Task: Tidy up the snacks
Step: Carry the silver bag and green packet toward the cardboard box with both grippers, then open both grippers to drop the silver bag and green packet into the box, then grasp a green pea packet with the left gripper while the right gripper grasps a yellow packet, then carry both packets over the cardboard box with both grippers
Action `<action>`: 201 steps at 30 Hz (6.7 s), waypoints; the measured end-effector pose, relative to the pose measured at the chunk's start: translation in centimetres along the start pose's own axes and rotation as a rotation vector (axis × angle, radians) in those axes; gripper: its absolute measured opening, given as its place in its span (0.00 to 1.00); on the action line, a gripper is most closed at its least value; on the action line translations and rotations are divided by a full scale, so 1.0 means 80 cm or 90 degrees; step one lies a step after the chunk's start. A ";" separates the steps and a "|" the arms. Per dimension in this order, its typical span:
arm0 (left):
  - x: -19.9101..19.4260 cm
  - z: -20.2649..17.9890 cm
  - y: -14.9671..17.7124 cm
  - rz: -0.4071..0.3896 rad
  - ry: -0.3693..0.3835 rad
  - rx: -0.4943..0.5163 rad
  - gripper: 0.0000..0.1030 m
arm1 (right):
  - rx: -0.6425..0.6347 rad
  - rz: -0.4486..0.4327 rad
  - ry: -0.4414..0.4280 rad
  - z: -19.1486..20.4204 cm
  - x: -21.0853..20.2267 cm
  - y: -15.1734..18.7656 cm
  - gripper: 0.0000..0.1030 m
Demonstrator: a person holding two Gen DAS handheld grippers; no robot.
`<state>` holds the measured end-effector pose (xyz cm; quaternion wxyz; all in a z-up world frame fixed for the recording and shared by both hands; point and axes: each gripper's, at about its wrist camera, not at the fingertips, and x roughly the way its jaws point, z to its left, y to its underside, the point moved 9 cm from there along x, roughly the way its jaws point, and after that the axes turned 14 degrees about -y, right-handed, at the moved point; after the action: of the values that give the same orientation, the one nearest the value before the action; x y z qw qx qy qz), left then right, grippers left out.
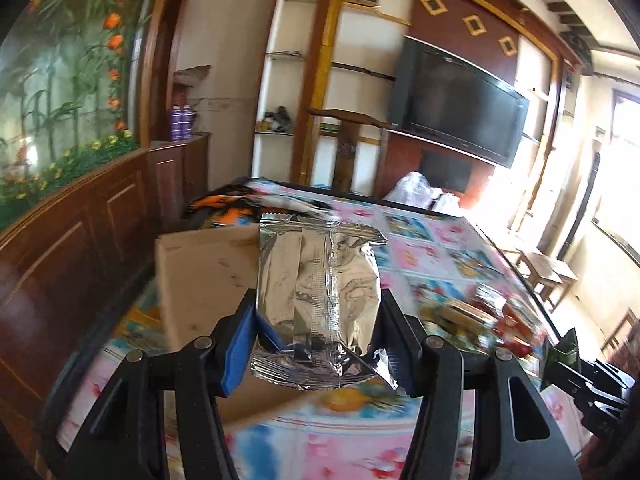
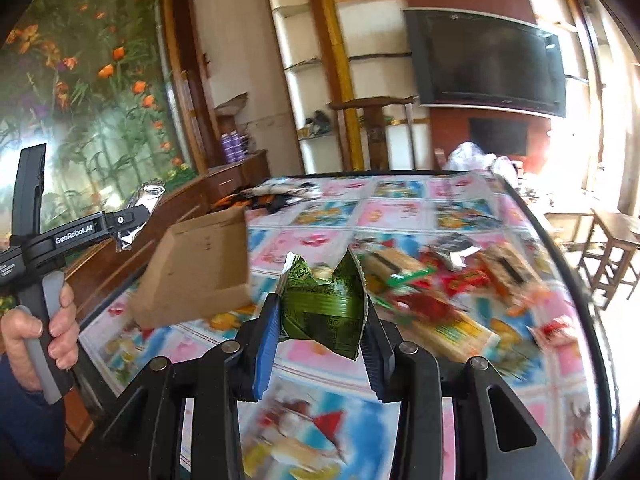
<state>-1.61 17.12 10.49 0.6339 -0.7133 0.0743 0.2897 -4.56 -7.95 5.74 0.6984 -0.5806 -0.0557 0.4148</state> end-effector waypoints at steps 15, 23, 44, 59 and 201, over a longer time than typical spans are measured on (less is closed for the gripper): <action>0.182 0.090 -0.039 0.141 -0.084 -0.023 0.56 | 0.009 0.132 -0.145 0.093 0.219 -0.095 0.40; 0.277 0.110 -0.001 0.247 -0.104 -0.076 0.56 | 0.065 0.202 -0.138 0.084 0.351 -0.109 0.40; 0.302 0.128 0.021 0.289 -0.145 -0.074 0.56 | 0.114 0.282 -0.109 0.090 0.530 -0.088 0.40; 0.311 0.156 0.002 0.243 -0.227 -0.033 0.58 | 0.115 0.222 -0.160 0.089 0.457 -0.109 0.48; 0.167 -0.091 0.041 0.179 0.158 0.094 0.35 | 0.055 0.083 -0.024 -0.055 0.185 -0.009 0.32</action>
<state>10.15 13.09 1.12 0.6239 -0.6777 0.2717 0.2787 7.90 -1.76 -1.01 0.6934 -0.5443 -0.0129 0.4719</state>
